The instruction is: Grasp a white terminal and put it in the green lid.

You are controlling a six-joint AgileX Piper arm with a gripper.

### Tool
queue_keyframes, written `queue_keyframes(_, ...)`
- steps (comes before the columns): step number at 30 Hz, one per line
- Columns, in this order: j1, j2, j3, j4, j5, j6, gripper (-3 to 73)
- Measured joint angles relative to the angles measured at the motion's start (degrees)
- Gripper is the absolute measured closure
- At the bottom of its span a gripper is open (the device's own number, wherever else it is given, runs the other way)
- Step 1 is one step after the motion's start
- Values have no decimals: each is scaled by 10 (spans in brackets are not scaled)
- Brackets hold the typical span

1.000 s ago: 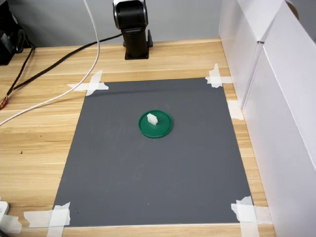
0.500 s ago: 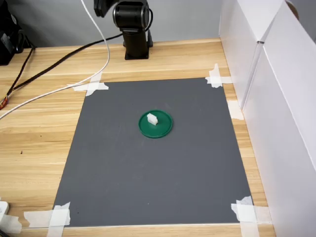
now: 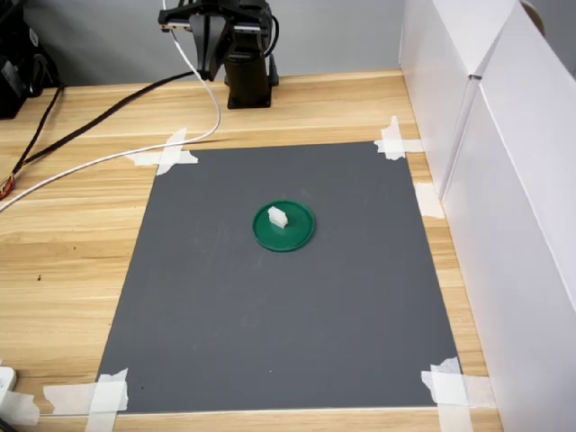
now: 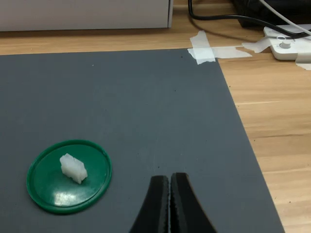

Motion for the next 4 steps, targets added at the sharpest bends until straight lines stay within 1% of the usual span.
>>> queue_keyframes(4, 0, -14, 6, 0, 5, 0, 710)
